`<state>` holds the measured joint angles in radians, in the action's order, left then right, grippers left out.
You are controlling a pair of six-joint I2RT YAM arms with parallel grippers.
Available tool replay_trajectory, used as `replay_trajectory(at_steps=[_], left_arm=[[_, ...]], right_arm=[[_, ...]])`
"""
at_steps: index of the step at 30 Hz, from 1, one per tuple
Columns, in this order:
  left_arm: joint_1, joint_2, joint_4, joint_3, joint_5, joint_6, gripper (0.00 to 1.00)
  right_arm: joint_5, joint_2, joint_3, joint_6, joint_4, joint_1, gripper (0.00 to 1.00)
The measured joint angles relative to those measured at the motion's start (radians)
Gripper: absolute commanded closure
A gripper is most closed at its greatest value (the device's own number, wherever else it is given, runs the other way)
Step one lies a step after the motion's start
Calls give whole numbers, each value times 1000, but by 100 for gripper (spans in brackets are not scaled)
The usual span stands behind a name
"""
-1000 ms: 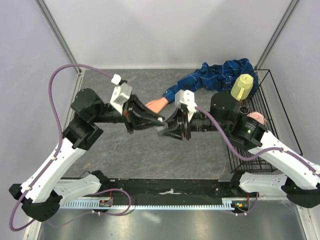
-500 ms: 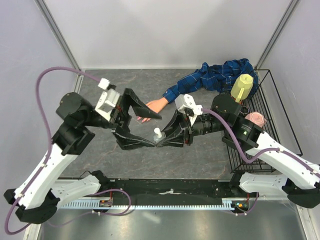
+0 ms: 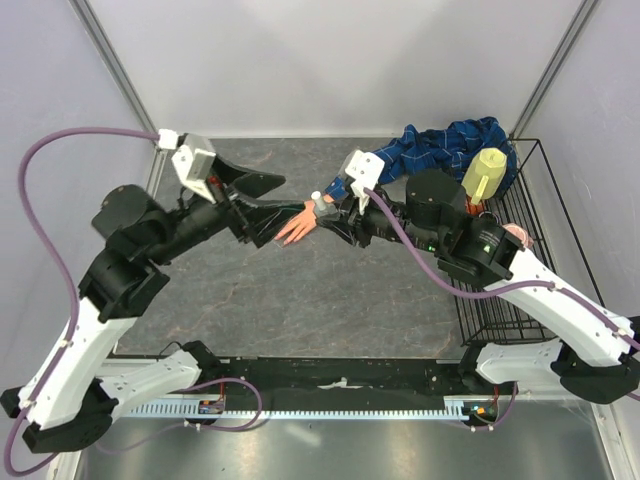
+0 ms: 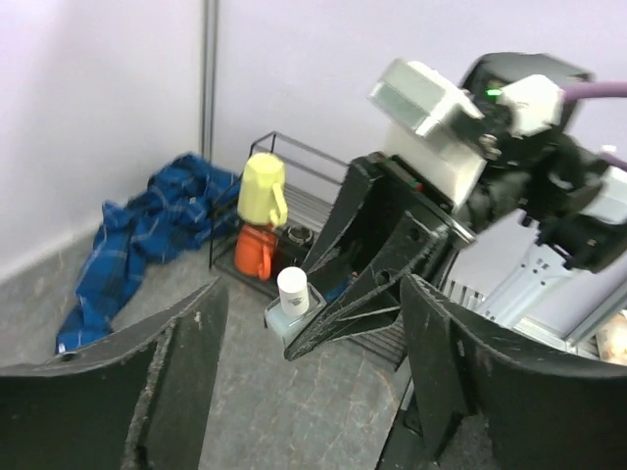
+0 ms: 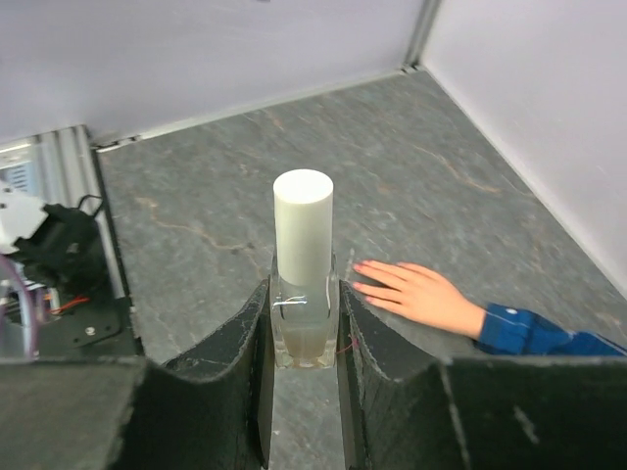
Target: Paint the nails
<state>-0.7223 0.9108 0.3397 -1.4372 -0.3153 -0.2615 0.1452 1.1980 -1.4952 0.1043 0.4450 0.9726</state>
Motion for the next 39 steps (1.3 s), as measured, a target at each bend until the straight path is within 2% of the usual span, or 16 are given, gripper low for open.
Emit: replay_trajectory(at_steps=[4, 11, 15, 20, 21, 22, 23, 25, 28, 31, 34, 36, 39], left_arm=[[0, 66, 21, -3, 31, -18, 36], [0, 136, 31, -2, 34, -41, 42], [0, 140, 24, -3, 25, -51, 55], [0, 165, 23, -2, -2, -63, 59], [0, 173, 24, -2, -12, -64, 62], [0, 177, 24, -2, -21, -66, 76], [0, 182, 25, -2, -33, -67, 86], [0, 185, 26, -2, -48, -65, 98], [4, 180, 23, 3, -89, -48, 98], [16, 157, -9, 34, -194, 1, 98], [26, 99, -118, 127, -375, 30, 98], [29, 68, -235, 190, -537, 20, 98], [20, 63, -470, 233, -770, -79, 98]], right_arm=[[-62, 15, 0, 13, 1, 0, 100], [-95, 23, -9, 20, 1, 0, 100], [-98, 23, -9, 20, 1, 0, 100], [-100, 23, -9, 19, 1, 1, 100], [-100, 23, -9, 18, 1, 1, 100], [-101, 23, -9, 16, 1, 1, 100], [-101, 23, -9, 16, 0, 1, 100], [-100, 23, -9, 10, 5, 0, 100], [-81, 20, -9, 8, 8, 0, 100], [-8, 4, -4, 12, 22, -2, 100], [162, -42, 25, 7, 33, -9, 100], [320, -68, 38, -23, 33, -9, 100], [542, -87, 66, -105, -51, 2, 100]])
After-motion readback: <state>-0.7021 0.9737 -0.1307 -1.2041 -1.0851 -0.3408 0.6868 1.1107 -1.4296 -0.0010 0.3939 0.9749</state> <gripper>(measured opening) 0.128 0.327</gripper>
